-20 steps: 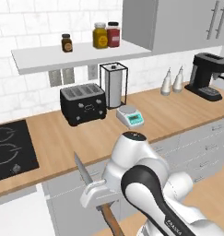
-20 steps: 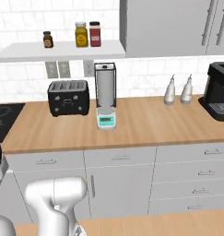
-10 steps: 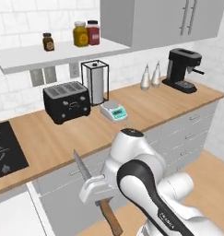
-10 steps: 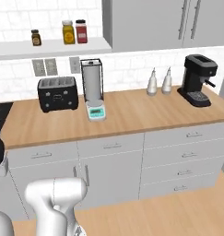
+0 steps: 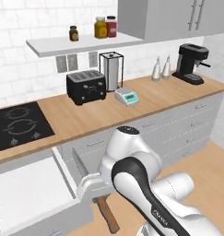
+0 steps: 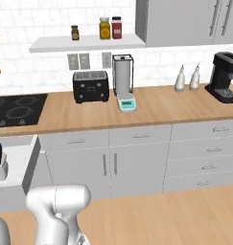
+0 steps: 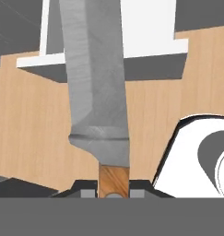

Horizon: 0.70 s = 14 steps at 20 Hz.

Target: Pick up the knife from the drawer and place it on the cutting board. Then place the meat from the plate to the cutting board.

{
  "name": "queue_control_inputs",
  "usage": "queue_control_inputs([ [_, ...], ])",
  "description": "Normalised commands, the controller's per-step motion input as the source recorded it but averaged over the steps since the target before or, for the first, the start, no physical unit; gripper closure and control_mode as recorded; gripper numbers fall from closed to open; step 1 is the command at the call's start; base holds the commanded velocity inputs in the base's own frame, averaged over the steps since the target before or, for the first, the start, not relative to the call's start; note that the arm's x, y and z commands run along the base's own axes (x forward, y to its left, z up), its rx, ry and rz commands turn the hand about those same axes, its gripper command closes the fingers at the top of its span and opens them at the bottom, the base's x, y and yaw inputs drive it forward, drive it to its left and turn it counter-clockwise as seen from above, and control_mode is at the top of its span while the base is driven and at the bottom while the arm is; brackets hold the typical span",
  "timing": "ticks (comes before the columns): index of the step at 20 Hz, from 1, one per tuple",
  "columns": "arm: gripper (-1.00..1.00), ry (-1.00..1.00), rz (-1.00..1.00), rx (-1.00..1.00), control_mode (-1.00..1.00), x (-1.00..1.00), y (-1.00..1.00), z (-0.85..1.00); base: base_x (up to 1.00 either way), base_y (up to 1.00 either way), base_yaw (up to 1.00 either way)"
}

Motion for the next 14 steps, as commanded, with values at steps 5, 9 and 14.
queue_control_inputs([
  [5,1.00,0.00,0.00,0.00,1.00,0.00,0.00,0.00,-0.41,0.99,0.29],
  [9,1.00,0.00,0.00,0.00,1.00,0.00,0.00,0.00,-0.28,0.96,0.34],
  [14,1.00,0.00,0.00,0.00,1.00,0.00,0.00,0.00,-0.13,0.98,0.36],
])
